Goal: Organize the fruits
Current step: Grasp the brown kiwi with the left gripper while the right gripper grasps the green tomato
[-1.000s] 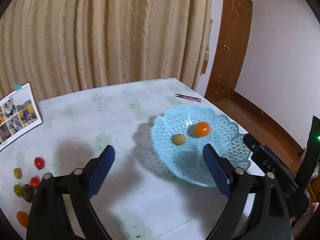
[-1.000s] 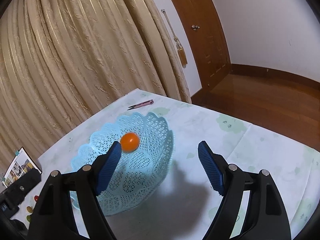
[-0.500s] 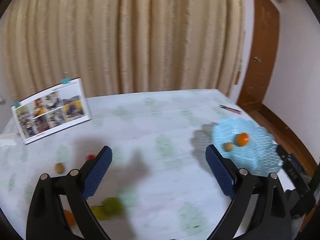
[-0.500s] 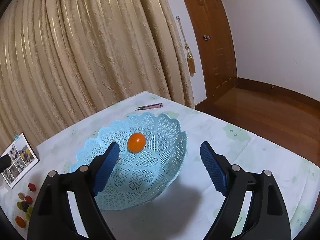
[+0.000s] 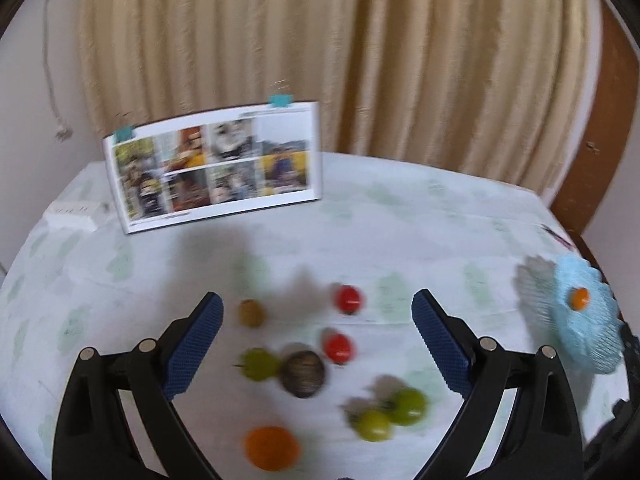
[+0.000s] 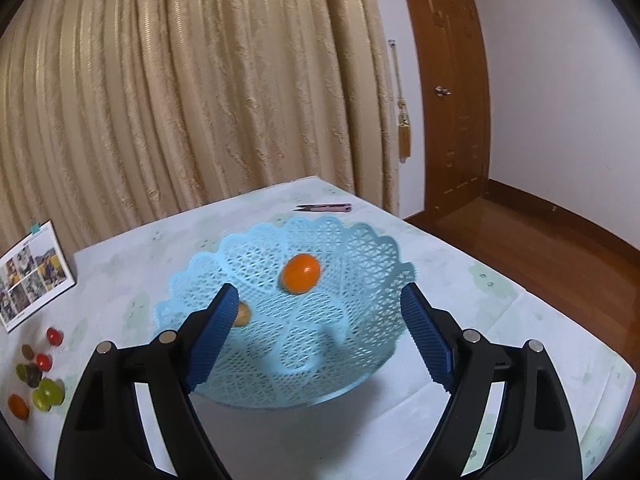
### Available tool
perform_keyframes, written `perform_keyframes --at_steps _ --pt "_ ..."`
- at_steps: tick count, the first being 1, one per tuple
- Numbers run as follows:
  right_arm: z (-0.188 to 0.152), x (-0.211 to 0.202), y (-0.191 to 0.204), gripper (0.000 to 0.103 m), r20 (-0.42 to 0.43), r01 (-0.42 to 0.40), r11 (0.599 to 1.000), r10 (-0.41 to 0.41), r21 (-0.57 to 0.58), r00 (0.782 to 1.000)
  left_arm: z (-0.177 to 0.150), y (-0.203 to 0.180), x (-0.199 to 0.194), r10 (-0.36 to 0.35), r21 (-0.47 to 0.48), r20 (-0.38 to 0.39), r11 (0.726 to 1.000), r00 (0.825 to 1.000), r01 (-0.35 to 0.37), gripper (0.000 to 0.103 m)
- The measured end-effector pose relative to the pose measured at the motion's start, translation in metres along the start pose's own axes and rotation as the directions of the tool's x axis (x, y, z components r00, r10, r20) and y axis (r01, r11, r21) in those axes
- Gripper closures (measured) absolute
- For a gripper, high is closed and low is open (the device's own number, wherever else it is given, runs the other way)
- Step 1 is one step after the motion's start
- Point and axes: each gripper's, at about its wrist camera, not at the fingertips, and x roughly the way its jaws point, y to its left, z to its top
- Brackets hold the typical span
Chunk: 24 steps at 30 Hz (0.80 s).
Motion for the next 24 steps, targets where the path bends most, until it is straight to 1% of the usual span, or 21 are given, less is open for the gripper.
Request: perform_keyframes --at_steps 4,7,9,12,14,16,17,19,20,21,23,24 --pt "0.001 -0.003 0.011 0.019 -0.022 -0.032 0.999 0.032 -0.029 0.999 -0.004 0.026 0.02 0.031 -0.044 -0.048 0.998 0.998 -0.033 0.008" --pt "0.0 -0.008 0.025 0.018 -0.041 -0.082 0.996 0.081 -0.045 0.996 -0.007 0.041 0.039 0.031 -0.077 -0.1 0.996 0.995 -0.038 0.008" --pt "-0.001 -0.011 0.037 0.016 -0.06 -0.124 0.99 0.12 -0.071 0.991 -0.009 0.049 0.051 0.028 -0.098 -0.134 0.994 0.991 -0.041 0.009" --pt "-0.003 -0.014 0.057 0.014 -0.086 -0.174 0.978 0.165 -0.115 0.983 -0.011 0.055 0.066 0.018 -0.108 -0.172 0.993 0.985 -0.037 0.017" --pt "-0.005 -0.015 0.071 0.014 -0.111 -0.214 0.967 0.199 -0.138 0.974 -0.012 0.057 0.076 0.011 -0.106 -0.191 0.994 0.982 -0.032 0.021" --pt "-0.011 -0.016 0.087 0.014 -0.14 -0.256 0.953 0.234 -0.164 0.962 -0.014 0.058 0.085 0.009 -0.106 -0.215 0.994 0.976 -0.033 0.03" --pt "-0.015 -0.017 0.096 0.014 -0.157 -0.278 0.943 0.251 -0.181 0.955 -0.016 0.058 0.091 -0.001 -0.11 -0.233 0.994 0.972 -0.025 0.031" --pt "-0.021 -0.018 0.11 0.014 -0.182 -0.309 0.929 0.274 -0.204 0.944 -0.018 0.059 0.098 -0.012 -0.114 -0.254 0.993 0.967 -0.017 0.04" --pt "-0.024 -0.019 0.118 0.014 -0.193 -0.325 0.921 0.286 -0.216 0.939 -0.019 0.06 0.099 -0.004 -0.111 -0.252 0.994 0.968 -0.025 0.04" --pt "-0.027 -0.019 0.124 0.014 -0.198 -0.333 0.916 0.292 -0.225 0.936 -0.018 0.059 0.099 0.001 -0.105 -0.244 0.994 0.97 -0.028 0.043" --pt "-0.031 -0.02 0.134 0.014 -0.209 -0.347 0.906 0.3 -0.243 0.931 -0.017 0.059 0.101 0.007 -0.1 -0.243 0.995 0.97 -0.032 0.051" --pt "-0.034 -0.02 0.14 0.014 -0.219 -0.359 0.899 0.308 -0.252 0.926 -0.017 0.058 0.1 0.01 -0.098 -0.243 0.995 0.97 -0.035 0.058"
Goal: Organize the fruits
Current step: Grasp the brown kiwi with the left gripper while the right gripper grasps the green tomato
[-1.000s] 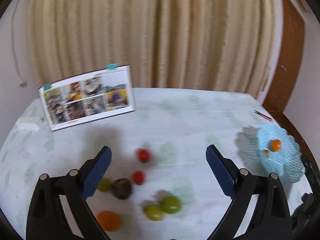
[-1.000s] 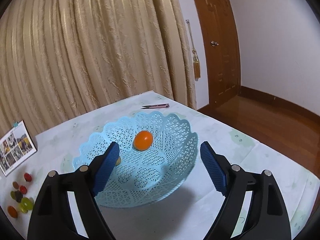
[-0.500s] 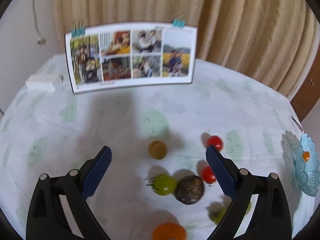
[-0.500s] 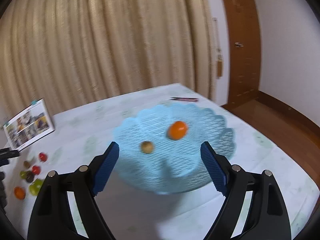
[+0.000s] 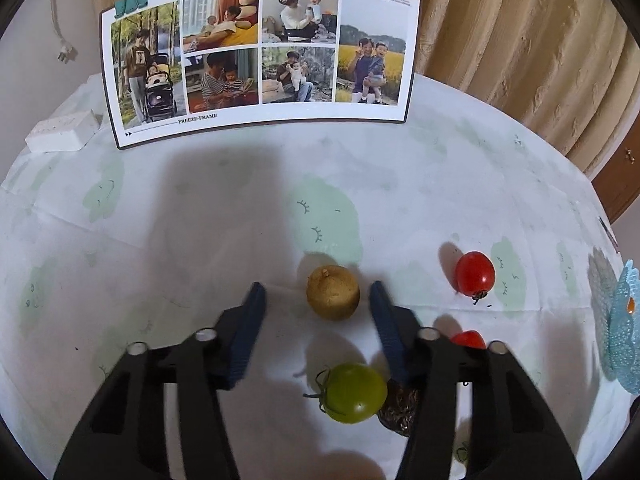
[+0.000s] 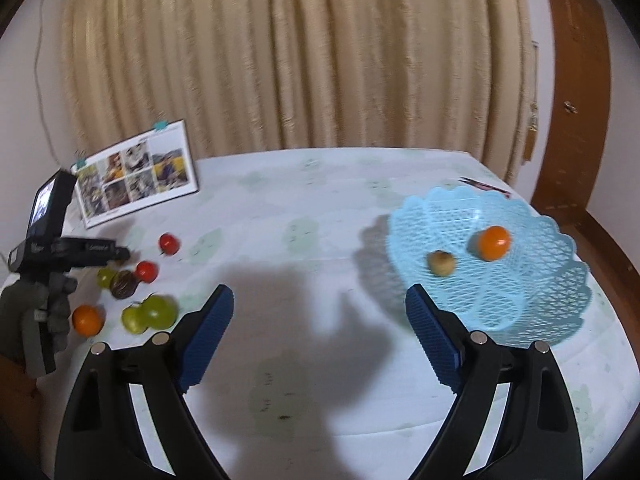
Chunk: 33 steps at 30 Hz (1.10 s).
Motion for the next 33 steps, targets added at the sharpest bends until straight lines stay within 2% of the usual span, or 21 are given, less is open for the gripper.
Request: perform_keyframes --at_steps 4,10,18,22,26,29,31,32,33 --pt "-0.003 0.005 0.012 0.014 -0.023 -0.03 0.999 0.029 -0.02 0.999 0.001 -0.001 -0.004 -0.019 0.002 -0.005 1.0 1.0 0.019 0.075" --pt "-0.004 0.015 0.026 0.014 -0.096 -0.121 0.992 0.118 -0.024 0.988 0.001 -0.001 -0.032 -0.005 -0.005 0.068 1.0 0.998 0.006 0.075" --pt "0.0 0.031 0.056 0.014 -0.169 -0.209 0.977 0.2 -0.04 0.965 -0.001 0.003 -0.075 0.012 -0.023 0.194 1.0 0.981 -0.008 0.075" --pt "0.004 0.04 0.071 0.014 -0.204 -0.25 0.968 0.24 -0.026 0.949 -0.001 0.004 -0.083 0.002 -0.02 0.214 1.0 0.977 0.002 0.075" --pt "0.008 0.053 0.082 0.014 -0.247 -0.298 0.955 0.292 0.014 0.924 -0.001 0.008 -0.076 -0.001 -0.035 0.191 0.999 0.982 0.008 0.075" --pt "0.01 0.065 0.09 0.022 -0.273 -0.324 0.944 0.328 0.061 0.904 -0.001 0.01 -0.063 -0.009 -0.044 0.152 0.999 0.988 0.016 0.075" --pt "0.011 0.072 0.095 0.026 -0.285 -0.326 0.942 0.333 0.075 0.899 -0.001 0.011 -0.055 -0.019 -0.049 0.134 0.998 0.991 0.026 0.071" --pt "0.011 0.076 0.097 0.026 -0.291 -0.327 0.942 0.336 0.081 0.896 0.0 0.011 -0.051 -0.024 -0.054 0.122 0.998 0.992 0.031 0.066" --pt "0.011 0.078 0.099 0.029 -0.297 -0.325 0.942 0.334 0.083 0.894 0.0 0.011 -0.047 -0.028 -0.062 0.114 0.997 0.993 0.035 0.054"
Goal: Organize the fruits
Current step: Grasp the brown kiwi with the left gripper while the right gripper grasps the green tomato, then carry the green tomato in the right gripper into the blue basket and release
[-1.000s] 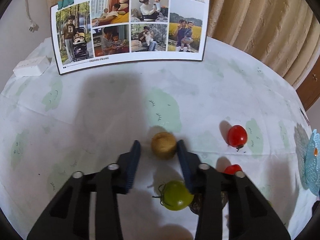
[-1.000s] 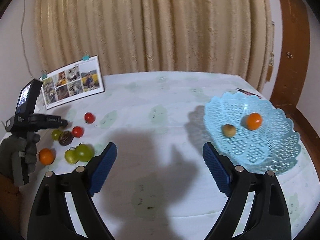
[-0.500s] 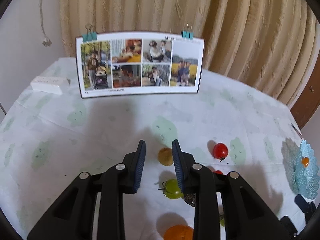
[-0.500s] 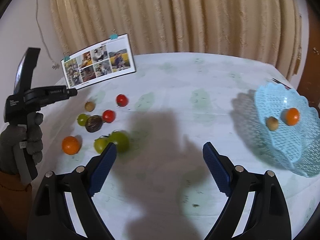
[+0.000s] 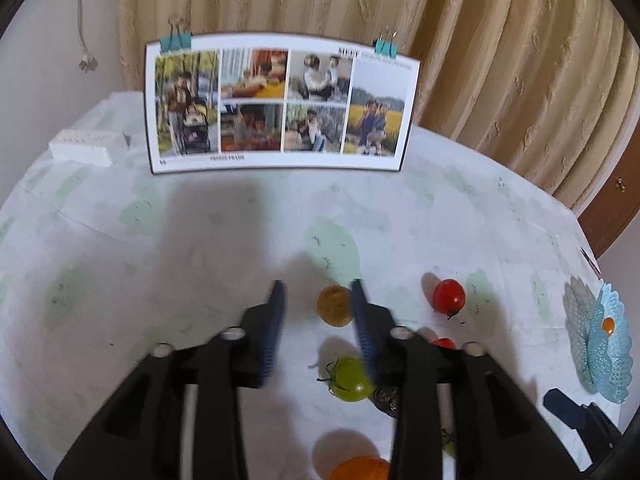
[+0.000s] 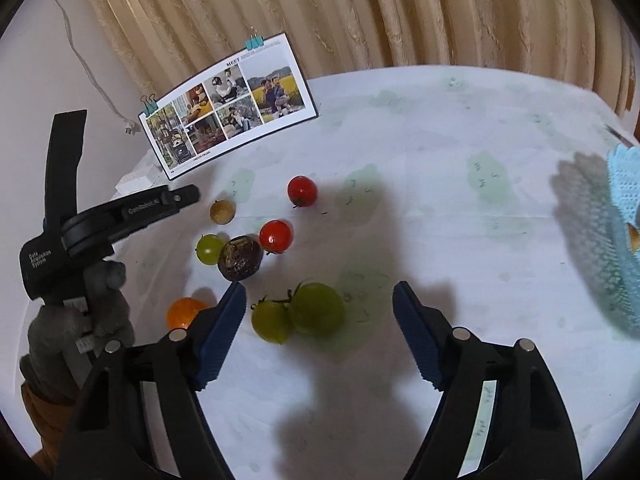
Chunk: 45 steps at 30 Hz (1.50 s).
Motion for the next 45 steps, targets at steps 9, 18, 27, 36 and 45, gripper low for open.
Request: perform_keyframes --at_steps 9,18,27,36,45 --pt "-0.002 0.013 0.0 0.032 -0.023 0.027 1.0 -0.027 0.011 0.999 -0.003 -0.001 0.038 -0.027 0.008 -0.117 1.0 0.993 0.028 0.064" --pt "-0.002 0.01 -0.003 0.032 -0.02 0.008 0.999 -0.007 0.038 1.0 -0.001 -0.003 0.024 -0.015 0.016 -0.08 1.0 0.997 0.017 0.077" --pt "0.002 0.019 0.0 0.049 -0.064 -0.008 0.997 0.013 0.072 0.998 0.003 -0.004 0.003 -0.006 0.012 -0.017 1.0 1.0 0.006 0.077" --pt "-0.002 0.022 -0.002 0.066 -0.082 -0.019 0.998 0.024 0.059 0.996 0.002 -0.001 0.003 -0.002 0.0 -0.013 1.0 1.0 0.002 0.077" --pt "-0.003 -0.015 -0.025 0.066 -0.003 -0.065 0.989 0.066 0.135 0.998 0.001 -0.002 -0.001 -0.005 -0.001 0.001 1.0 1.0 0.005 0.077"
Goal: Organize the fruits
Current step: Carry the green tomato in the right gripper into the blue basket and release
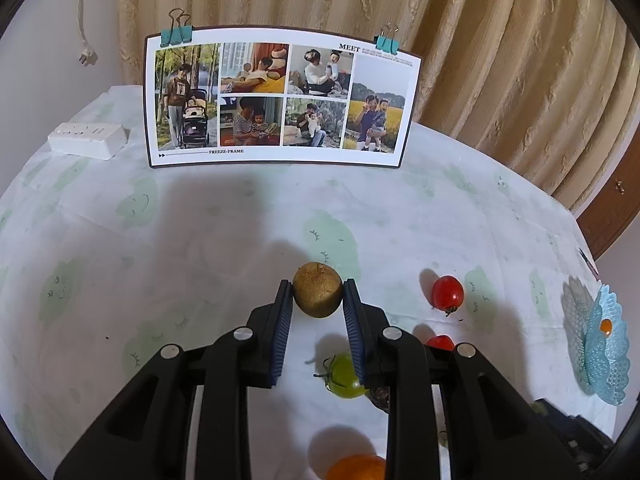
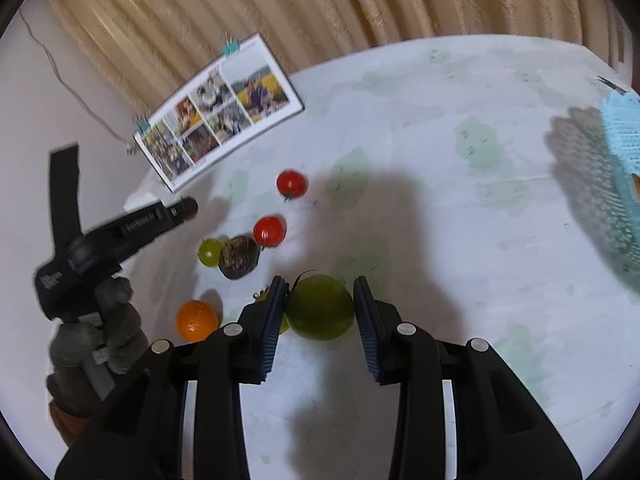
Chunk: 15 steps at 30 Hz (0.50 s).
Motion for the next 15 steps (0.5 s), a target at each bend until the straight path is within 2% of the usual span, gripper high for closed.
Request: perform_keyframes --at_steps 8,15 --pt "0.008 -0.055 -0.029 0.066 0.128 0.037 0.998 -0.044 0.055 0.991 -0.003 -0.006 0.002 0.001 0.021 -0.003 1.0 1.0 -0.001 0.077" --pt "0.012 -0.101 -0.078 0.066 0.213 0.068 0.983 -0.105 0.173 0.971 -0.006 -0.01 0.004 0.005 0.038 -0.006 0.999 1.0 -0.005 0.077"
